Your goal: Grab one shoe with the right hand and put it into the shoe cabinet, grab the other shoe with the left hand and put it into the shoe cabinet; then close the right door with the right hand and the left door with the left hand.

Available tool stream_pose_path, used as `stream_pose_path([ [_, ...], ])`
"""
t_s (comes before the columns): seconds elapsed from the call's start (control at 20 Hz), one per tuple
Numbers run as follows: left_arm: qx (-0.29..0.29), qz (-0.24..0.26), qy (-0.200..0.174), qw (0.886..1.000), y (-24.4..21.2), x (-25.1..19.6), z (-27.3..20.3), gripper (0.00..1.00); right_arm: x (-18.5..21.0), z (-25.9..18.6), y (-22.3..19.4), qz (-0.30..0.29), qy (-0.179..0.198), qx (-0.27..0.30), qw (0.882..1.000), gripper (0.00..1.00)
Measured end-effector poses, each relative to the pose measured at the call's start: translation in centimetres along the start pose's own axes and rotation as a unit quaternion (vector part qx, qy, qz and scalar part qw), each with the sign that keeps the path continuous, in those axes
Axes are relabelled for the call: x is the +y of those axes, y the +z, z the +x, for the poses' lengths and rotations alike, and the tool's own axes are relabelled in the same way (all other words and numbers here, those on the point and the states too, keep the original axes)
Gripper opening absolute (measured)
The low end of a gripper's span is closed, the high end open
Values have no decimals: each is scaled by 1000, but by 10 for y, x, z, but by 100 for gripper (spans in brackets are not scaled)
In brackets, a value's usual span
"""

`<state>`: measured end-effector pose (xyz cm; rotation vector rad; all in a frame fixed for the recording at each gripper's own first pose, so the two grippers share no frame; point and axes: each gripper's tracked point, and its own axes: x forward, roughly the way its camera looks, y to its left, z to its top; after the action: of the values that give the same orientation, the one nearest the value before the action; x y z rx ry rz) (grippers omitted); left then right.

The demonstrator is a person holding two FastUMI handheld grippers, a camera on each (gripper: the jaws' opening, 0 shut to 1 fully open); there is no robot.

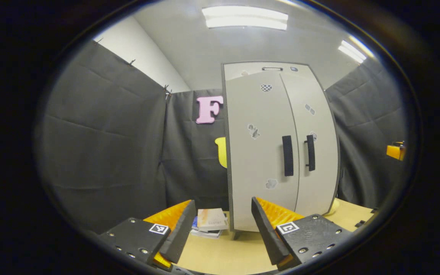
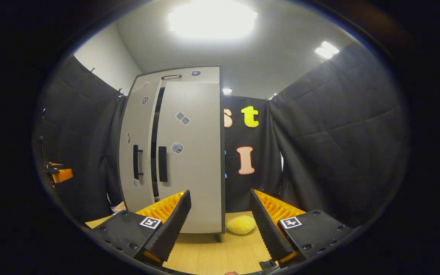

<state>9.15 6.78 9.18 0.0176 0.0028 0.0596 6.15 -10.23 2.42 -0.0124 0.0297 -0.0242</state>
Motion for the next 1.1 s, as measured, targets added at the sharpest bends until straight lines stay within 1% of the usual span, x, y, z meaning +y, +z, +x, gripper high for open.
stream_pose_path([
  [0.05,-2,1,1,1000,0,1,-5,92,0,-1,0,1,-1,-1,1000,96],
  [0.15,-1,1,0,1000,0,1,-10,92,1,-2,0,5,-1,-4,1000,97],
  [0.45,5,3,1,1000,-6,8,-13,92,3,-1,-2,1,0,1,1000,96],
  [0.5,6,3,3,1000,-7,10,-13,86,4,-2,-3,2,2,1,1000,96],
  [0.55,7,4,5,1000,-8,12,-12,92,5,-2,-3,1,4,1,1000,96],
  [0.85,9,8,8,1000,-11,19,-12,92,4,-2,-1,-12,7,-5,1000,97],
  [0.9,8,7,8,1000,-10,19,-12,92,4,-2,-1,-11,7,-5,1000,96],
  [1.1,7,8,9,1000,-9,20,-11,92,4,-2,-2,-8,7,-3,1000,97],
])
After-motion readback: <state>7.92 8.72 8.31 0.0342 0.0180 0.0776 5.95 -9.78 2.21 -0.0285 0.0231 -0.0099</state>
